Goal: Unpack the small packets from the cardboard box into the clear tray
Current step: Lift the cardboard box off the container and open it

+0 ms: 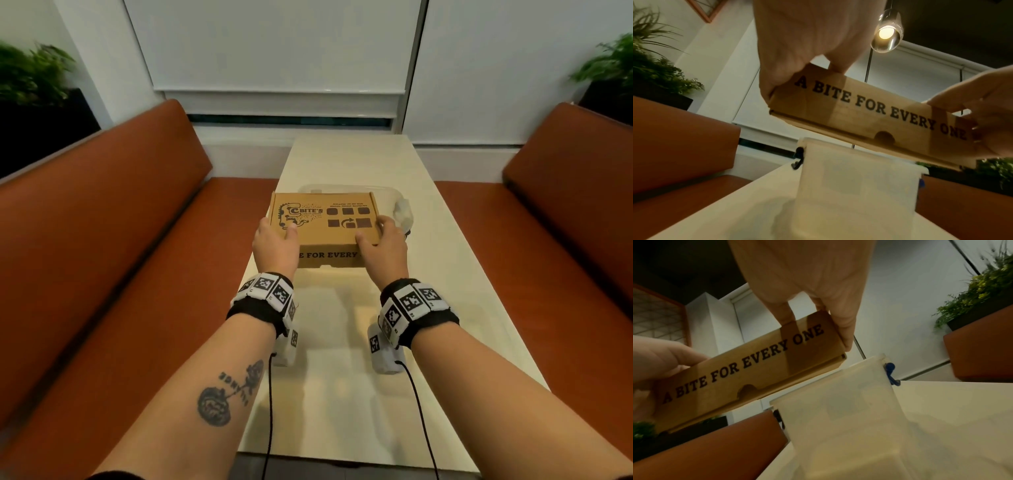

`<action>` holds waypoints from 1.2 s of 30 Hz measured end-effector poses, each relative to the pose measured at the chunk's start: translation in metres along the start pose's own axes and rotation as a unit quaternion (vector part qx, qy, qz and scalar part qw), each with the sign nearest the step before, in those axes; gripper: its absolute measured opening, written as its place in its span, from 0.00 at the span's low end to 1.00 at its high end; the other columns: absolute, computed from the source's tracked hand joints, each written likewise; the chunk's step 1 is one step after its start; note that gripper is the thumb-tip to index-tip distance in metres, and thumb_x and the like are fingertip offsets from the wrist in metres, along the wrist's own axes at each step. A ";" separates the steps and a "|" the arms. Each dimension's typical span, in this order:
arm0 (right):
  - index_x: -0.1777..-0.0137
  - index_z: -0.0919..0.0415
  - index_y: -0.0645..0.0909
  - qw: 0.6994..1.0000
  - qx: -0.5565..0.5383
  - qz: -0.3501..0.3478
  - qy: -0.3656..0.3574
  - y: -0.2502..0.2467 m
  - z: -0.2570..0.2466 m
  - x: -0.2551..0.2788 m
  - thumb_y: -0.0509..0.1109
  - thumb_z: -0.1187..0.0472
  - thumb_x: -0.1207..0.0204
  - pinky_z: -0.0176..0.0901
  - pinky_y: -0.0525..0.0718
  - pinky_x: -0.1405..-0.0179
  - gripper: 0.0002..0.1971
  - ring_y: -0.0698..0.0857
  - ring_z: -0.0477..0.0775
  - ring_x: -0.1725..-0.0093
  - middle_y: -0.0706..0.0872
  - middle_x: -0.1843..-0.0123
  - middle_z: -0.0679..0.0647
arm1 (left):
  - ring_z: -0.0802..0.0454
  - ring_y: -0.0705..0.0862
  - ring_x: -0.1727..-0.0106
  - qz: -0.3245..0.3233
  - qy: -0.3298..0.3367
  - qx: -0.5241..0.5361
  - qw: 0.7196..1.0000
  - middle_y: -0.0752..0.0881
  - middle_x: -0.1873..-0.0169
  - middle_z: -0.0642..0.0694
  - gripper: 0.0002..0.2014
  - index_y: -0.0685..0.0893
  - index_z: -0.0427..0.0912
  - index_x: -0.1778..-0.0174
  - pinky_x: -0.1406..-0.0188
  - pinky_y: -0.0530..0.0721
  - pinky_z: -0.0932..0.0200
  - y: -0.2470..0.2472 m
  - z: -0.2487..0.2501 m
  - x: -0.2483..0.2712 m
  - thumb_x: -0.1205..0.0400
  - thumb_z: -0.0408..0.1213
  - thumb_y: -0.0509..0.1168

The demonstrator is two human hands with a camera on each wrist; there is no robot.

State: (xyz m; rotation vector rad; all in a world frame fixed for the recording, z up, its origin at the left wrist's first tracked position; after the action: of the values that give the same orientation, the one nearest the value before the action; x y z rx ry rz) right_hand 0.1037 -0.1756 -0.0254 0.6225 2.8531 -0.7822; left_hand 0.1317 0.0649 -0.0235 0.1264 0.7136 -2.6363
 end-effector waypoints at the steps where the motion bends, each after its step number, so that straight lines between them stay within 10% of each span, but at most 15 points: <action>1: 0.24 0.60 0.66 1.000 0.004 -0.003 -0.001 0.000 0.001 0.008 0.65 0.54 0.20 0.38 0.72 0.36 0.27 0.75 0.54 0.33 0.74 0.30 0.59 | 0.43 0.79 0.38 -0.001 0.000 -0.003 1.000 0.81 0.39 0.41 0.19 0.75 0.37 0.33 0.43 0.78 0.52 -0.002 -0.005 0.006 0.16 0.45 0.62; 13: 0.29 0.58 0.70 0.999 0.032 0.026 0.001 0.000 0.024 0.097 0.65 0.51 0.21 0.34 0.72 0.46 0.23 0.76 0.47 0.44 0.75 0.36 0.55 | 0.43 0.79 0.38 0.054 -0.015 -0.014 0.998 0.81 0.39 0.42 0.20 0.75 0.39 0.32 0.39 0.81 0.45 -0.036 -0.055 0.070 0.17 0.46 0.61; 36: 0.19 0.63 0.55 0.971 0.123 -0.135 0.155 0.078 0.097 0.110 0.59 0.60 0.19 0.54 0.77 0.31 0.30 0.76 0.62 0.34 0.70 0.30 0.63 | 0.40 0.70 0.25 -0.152 -0.081 -0.090 0.981 0.70 0.26 0.36 0.27 0.62 0.36 0.20 0.27 0.70 0.47 0.031 -0.146 0.067 0.14 0.42 0.59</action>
State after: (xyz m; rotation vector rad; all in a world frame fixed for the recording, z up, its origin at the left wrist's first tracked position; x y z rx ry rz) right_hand 0.0370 -0.1253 -0.1686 0.4171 3.1991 -1.1913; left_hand 0.0800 0.0899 -0.1769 -0.2666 0.9755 -2.8051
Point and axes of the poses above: each hand's wrist, its own x-axis away from the middle knuckle, its own y-axis out of the palm, z = x × y, the point moved 10 cm from there along -x, towards the middle knuckle
